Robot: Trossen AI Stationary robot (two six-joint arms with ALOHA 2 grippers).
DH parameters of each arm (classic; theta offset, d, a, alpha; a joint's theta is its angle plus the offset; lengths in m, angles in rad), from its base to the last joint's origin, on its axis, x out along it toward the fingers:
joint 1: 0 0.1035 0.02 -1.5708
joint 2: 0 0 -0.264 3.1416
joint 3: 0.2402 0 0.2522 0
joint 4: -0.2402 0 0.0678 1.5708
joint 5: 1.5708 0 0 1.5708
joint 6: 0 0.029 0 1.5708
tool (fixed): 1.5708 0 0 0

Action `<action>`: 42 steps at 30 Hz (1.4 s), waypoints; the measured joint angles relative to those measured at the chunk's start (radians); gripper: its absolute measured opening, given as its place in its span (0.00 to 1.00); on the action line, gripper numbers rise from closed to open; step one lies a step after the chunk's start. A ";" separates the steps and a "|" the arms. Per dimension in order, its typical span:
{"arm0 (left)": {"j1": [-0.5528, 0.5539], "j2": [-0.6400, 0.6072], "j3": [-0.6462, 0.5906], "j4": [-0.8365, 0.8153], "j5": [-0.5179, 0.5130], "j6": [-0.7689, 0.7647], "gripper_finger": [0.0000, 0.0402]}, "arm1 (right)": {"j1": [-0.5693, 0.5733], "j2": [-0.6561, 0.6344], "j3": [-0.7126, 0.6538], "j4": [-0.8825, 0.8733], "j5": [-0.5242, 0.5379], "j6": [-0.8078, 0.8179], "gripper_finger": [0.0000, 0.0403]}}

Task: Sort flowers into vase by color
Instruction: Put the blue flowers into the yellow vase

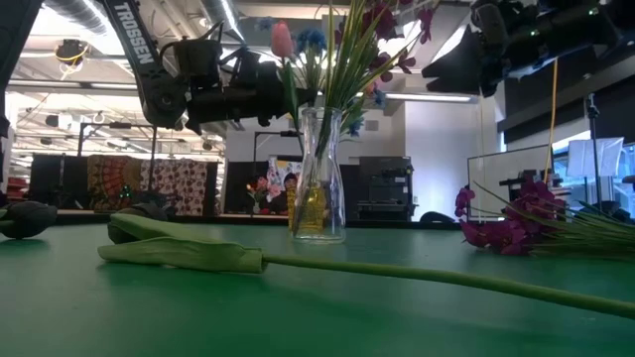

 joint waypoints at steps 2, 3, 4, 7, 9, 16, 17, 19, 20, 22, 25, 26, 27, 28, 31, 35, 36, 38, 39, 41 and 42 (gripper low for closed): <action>0.000 0.000 0.000 0.002 0.000 0.000 0.03 | 0.000 0.014 0.000 0.018 0.000 0.000 0.67; 0.000 0.000 0.000 0.003 0.000 0.000 0.03 | 0.000 0.020 0.000 0.027 -0.001 0.000 0.67; 0.000 0.000 0.000 0.002 0.000 0.000 0.03 | 0.000 0.024 0.000 0.032 -0.001 0.000 0.67; 0.000 0.000 0.000 0.003 0.000 0.000 0.03 | 0.000 0.030 0.000 0.040 -0.002 0.000 0.67; 0.000 0.000 0.000 0.002 -0.001 0.001 0.03 | 0.000 0.030 0.000 0.040 -0.002 -0.001 0.67; 0.000 0.098 0.050 0.051 -0.017 -0.003 0.03 | 0.000 0.030 0.000 0.041 -0.002 -0.001 0.67; 0.000 0.111 0.063 0.051 -0.017 -0.005 0.03 | 0.000 0.030 0.000 0.040 -0.003 -0.001 0.67; 0.000 0.127 0.078 0.055 -0.016 -0.005 0.03 | 0.000 0.030 0.000 0.039 -0.003 -0.001 0.67; 0.000 0.129 0.080 0.054 -0.016 -0.005 0.03 | 0.000 0.030 0.000 0.037 -0.003 -0.001 0.67; 0.000 0.130 0.080 0.045 -0.016 -0.004 0.03 | 0.000 0.030 0.000 0.033 -0.011 -0.001 0.67; 0.000 0.130 0.080 0.039 -0.016 -0.003 0.03 | 0.000 0.030 0.000 0.033 -0.011 -0.001 0.67; 0.000 0.130 0.080 0.035 -0.015 -0.001 0.03 | 0.000 0.030 0.000 0.033 -0.011 -0.001 0.67; 0.000 0.130 0.080 0.028 -0.015 0.000 0.03 | 0.000 0.030 0.000 0.033 -0.011 -0.001 0.67; 0.000 0.130 0.080 0.019 -0.015 0.000 0.03 | 0.000 0.030 0.000 0.033 -0.011 -0.001 0.67; 0.000 0.130 0.080 -0.005 -0.014 0.000 0.03 | 0.000 0.030 0.000 0.033 -0.011 -0.001 0.67; 0.000 0.130 0.080 -0.023 -0.013 0.000 0.03 | 0.000 0.030 0.000 0.026 -0.011 -0.001 0.67; 0.000 0.130 0.079 -0.024 -0.013 0.000 0.03 | 0.000 0.030 0.000 0.024 -0.011 -0.001 0.67; 0.000 0.130 0.079 -0.024 -0.013 0.000 0.04 | 0.000 0.030 0.000 0.024 -0.011 -0.001 0.67; 0.002 0.130 0.079 -0.028 -0.015 0.000 0.05 | 0.000 0.030 0.000 0.024 -0.011 -0.001 0.67; 0.004 0.128 0.079 -0.052 -0.017 0.000 0.07 | 0.000 0.030 0.000 0.023 -0.011 -0.001 0.67; 0.004 0.122 0.079 -0.078 -0.021 0.000 0.09 | 0.000 0.030 0.000 0.023 -0.011 -0.001 0.67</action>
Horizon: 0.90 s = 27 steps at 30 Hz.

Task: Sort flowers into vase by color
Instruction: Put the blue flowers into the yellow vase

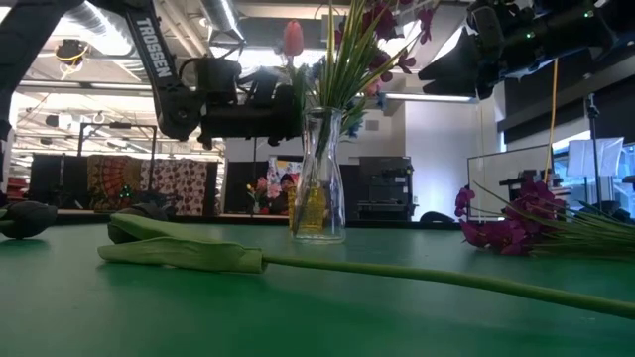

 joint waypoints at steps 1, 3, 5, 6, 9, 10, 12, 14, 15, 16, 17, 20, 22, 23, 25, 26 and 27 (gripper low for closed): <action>0.000 -0.007 0.000 -0.026 -0.003 0.000 0.10 | 0.000 0.000 0.000 0.000 0.000 0.000 0.67; 0.000 -0.031 0.000 -0.095 -0.007 0.000 0.11 | 0.000 0.000 0.000 0.000 0.000 0.000 0.67; 0.000 -0.059 0.000 -0.165 -0.013 0.001 0.13 | 0.000 0.000 0.000 0.000 0.000 0.000 0.67; 0.000 -0.073 0.000 -0.198 -0.019 0.001 0.13 | 0.000 0.000 0.000 0.000 0.000 0.000 0.67; 0.000 -0.127 0.000 -0.300 -0.032 0.023 0.15 | 0.000 0.000 0.000 0.003 0.000 0.000 0.67; -0.001 -0.144 0.000 -0.332 -0.037 0.035 0.16 | 0.000 0.000 0.000 0.006 0.000 0.000 0.67; -0.003 -0.185 0.000 -0.410 -0.054 0.046 0.18 | 0.000 0.000 0.000 0.010 0.000 0.000 0.67; -0.003 -0.222 0.000 -0.482 -0.066 0.049 0.21 | 0.000 0.000 0.000 0.011 0.000 0.000 0.67; -0.003 -0.243 0.000 -0.524 -0.068 0.053 0.23 | 0.000 0.000 0.000 0.011 0.000 0.000 0.67; -0.003 -0.263 0.000 -0.566 -0.068 0.058 0.25 | 0.000 0.000 0.000 0.011 0.000 0.000 0.67; -0.003 -0.281 0.000 -0.609 -0.068 0.068 0.27 | 0.000 0.000 0.000 0.012 0.000 0.000 0.67; -0.010 -0.334 0.000 -0.737 -0.071 0.094 0.31 | 0.000 0.000 0.000 0.015 0.000 0.000 0.67; -0.019 -0.366 -0.001 -0.815 -0.074 0.109 0.33 | 0.000 0.000 0.000 0.020 0.000 0.000 0.67; -0.022 -0.381 0.000 -0.853 -0.076 0.114 0.34 | 0.000 0.000 0.000 0.021 0.000 0.000 0.67; -0.030 -0.415 -0.001 -0.937 -0.097 0.124 0.36 | 0.000 0.000 0.000 0.021 0.000 0.000 0.67; -0.036 -0.429 -0.001 -0.967 -0.117 0.126 0.36 | 0.000 0.000 0.000 0.022 0.000 0.000 0.67; -0.042 -0.446 -0.001 -1.002 -0.141 0.125 0.37 | 0.000 0.000 0.000 0.022 0.000 0.000 0.67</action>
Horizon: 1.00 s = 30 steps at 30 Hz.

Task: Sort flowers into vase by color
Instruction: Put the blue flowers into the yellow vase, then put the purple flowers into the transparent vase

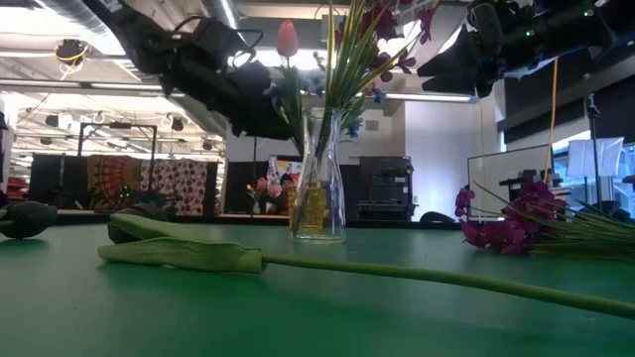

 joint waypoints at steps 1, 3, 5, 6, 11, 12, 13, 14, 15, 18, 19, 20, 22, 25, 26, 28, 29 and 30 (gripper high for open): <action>-0.004 -0.017 0.000 -0.040 -0.025 -0.006 0.37 | 0.000 0.000 0.000 0.001 0.000 0.000 0.67; -0.011 -0.049 0.000 -0.108 -0.073 -0.023 0.38 | 0.000 0.000 0.000 0.002 0.000 0.000 0.67; -0.019 -0.074 0.000 -0.182 -0.108 -0.036 0.38 | 0.000 0.000 0.000 0.002 0.000 0.000 0.67; -0.022 -0.086 0.000 -0.218 -0.123 -0.045 0.38 | 0.000 0.000 0.000 0.002 0.000 0.000 0.67; -0.056 -0.128 0.000 -0.352 -0.173 -0.074 0.38 | 0.000 0.000 0.000 0.002 0.000 -0.007 0.67; -0.064 -0.135 0.000 -0.375 -0.182 -0.083 0.38 | 0.000 0.000 0.000 0.002 0.000 -0.007 0.67; -0.071 -0.142 0.000 -0.406 -0.189 -0.096 0.38 | 0.000 0.000 0.000 0.002 0.000 -0.007 0.67; -0.080 -0.151 0.000 -0.433 -0.197 -0.108 0.38 | 0.000 0.000 0.000 0.000 0.000 -0.007 0.67; -0.088 -0.159 0.000 -0.454 -0.203 -0.125 0.38 | 0.000 -0.001 0.000 -0.004 0.000 -0.008 0.67; -0.114 -0.188 0.000 -0.533 -0.205 -0.183 0.38 | 0.000 -0.017 0.000 -0.019 0.000 -0.021 0.67; -0.123 -0.199 0.000 -0.543 -0.204 -0.209 0.38 | 0.000 -0.025 0.000 -0.022 0.000 -0.032 0.67; -0.133 -0.211 0.000 -0.544 -0.204 -0.238 0.38 | 0.000 -0.034 0.000 -0.029 0.000 -0.036 0.67; -0.153 -0.246 0.000 -0.552 -0.204 -0.297 0.38 | 0.000 -0.054 0.000 -0.041 0.000 -0.039 0.67; -0.182 -0.301 0.000 -0.566 -0.204 -0.359 0.36 | 0.000 -0.094 0.031 -0.133 0.000 -0.039 0.67; -0.190 -0.318 0.000 -0.578 -0.204 -0.375 0.35 | 0.000 -0.104 0.051 -0.178 0.000 -0.033 0.67; -0.206 -0.352 0.000 -0.595 -0.204 -0.414 0.34 | 0.002 -0.117 0.104 -0.290 0.000 -0.007 0.67; -0.214 -0.366 0.000 -0.597 -0.204 -0.434 0.33 | 0.002 -0.119 0.132 -0.348 0.000 0.012 0.67; -0.223 -0.379 0.000 -0.608 -0.204 -0.450 0.32 | 0.002 -0.119 0.160 -0.403 -0.004 0.030 0.67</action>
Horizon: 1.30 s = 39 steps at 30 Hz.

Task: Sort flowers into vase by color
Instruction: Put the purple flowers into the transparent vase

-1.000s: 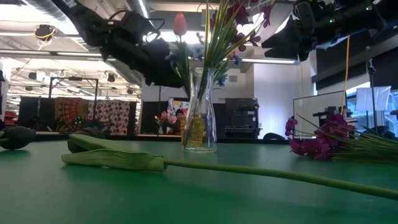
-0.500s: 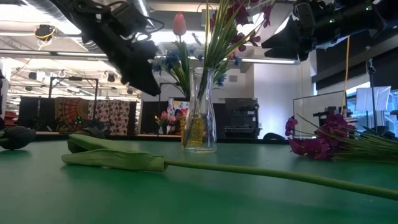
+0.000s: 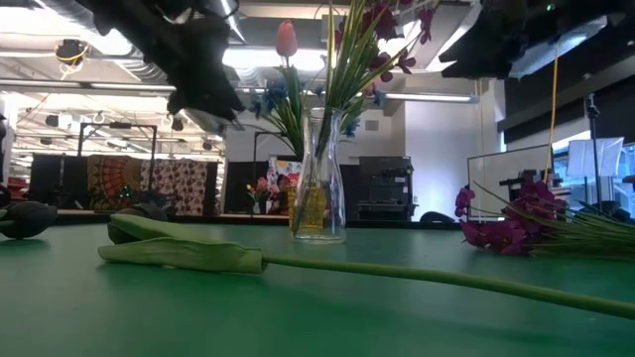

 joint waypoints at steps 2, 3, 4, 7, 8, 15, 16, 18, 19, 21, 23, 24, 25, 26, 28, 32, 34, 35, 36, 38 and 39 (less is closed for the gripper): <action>-0.017 -0.023 0.000 -0.031 0.000 -0.017 0.31 | 0.000 0.001 0.055 -0.101 -0.029 0.035 0.67; -0.026 -0.034 0.000 -0.039 0.000 -0.019 0.30 | 0.000 0.005 0.078 -0.140 -0.047 0.045 0.67; -0.034 -0.046 0.000 -0.050 0.000 -0.020 0.29 | 0.000 0.010 0.102 -0.179 -0.068 0.060 0.67; -0.049 -0.085 0.000 -0.081 0.001 -0.040 0.28 | 0.000 0.023 0.153 -0.292 -0.150 0.118 0.67; -0.054 -0.098 0.000 -0.082 0.000 -0.049 0.27 | 0.000 0.029 0.167 -0.319 -0.176 0.132 0.67; -0.113 -0.157 0.000 -0.066 0.000 -0.077 0.26 | 0.118 0.095 0.189 -0.515 -0.246 0.249 0.67; -0.121 -0.157 0.000 -0.054 0.000 -0.077 0.26 | 0.144 0.108 0.189 -0.533 -0.230 0.270 0.67; -0.138 -0.157 0.000 -0.025 0.000 -0.077 0.26 | 0.198 0.136 0.189 -0.564 -0.199 0.311 0.67; -0.147 -0.158 0.000 -0.004 0.000 -0.077 0.26 | 0.224 0.153 0.189 -0.577 -0.183 0.334 0.67; -0.160 -0.159 0.000 0.029 0.000 -0.071 0.26 | 0.276 0.187 0.189 -0.583 -0.165 0.379 0.67; -0.167 -0.158 0.000 0.053 0.001 -0.063 0.26 | 0.324 0.224 0.189 -0.593 -0.162 0.426 0.67; -0.169 -0.158 0.000 0.064 0.001 -0.060 0.26 | 0.349 0.244 0.189 -0.596 -0.162 0.449 0.67; -0.172 -0.158 0.000 0.070 0.000 -0.057 0.26 | 0.373 0.264 0.189 -0.599 -0.163 0.474 0.67; -0.174 -0.158 0.000 0.076 0.000 -0.052 0.26 | 0.397 0.285 0.189 -0.603 -0.163 0.502 0.67; -0.180 -0.158 0.000 0.079 0.000 -0.045 0.26 | 0.442 0.332 0.189 -0.604 -0.164 0.559 0.67; -0.187 -0.158 0.000 0.084 -0.002 -0.042 0.26 | 0.519 0.425 0.189 -0.630 -0.180 0.687 0.67; -0.193 -0.158 0.000 0.084 -0.004 -0.042 0.26 | 0.544 0.468 0.189 -0.654 -0.189 0.736 0.67; -0.198 -0.158 0.000 0.084 -0.007 -0.042 0.26 | 0.557 0.487 0.189 -0.667 -0.192 0.755 0.67; -0.201 -0.158 0.000 0.085 -0.012 -0.042 0.26 | 0.570 0.504 0.189 -0.676 -0.194 0.777 0.67; -0.210 -0.158 0.000 0.091 -0.022 -0.042 0.26 | 0.591 0.535 0.189 -0.677 -0.196 0.801 0.67; -0.215 -0.158 0.000 0.091 -0.024 -0.042 0.26 | 0.601 0.548 0.189 -0.671 -0.196 0.809 0.67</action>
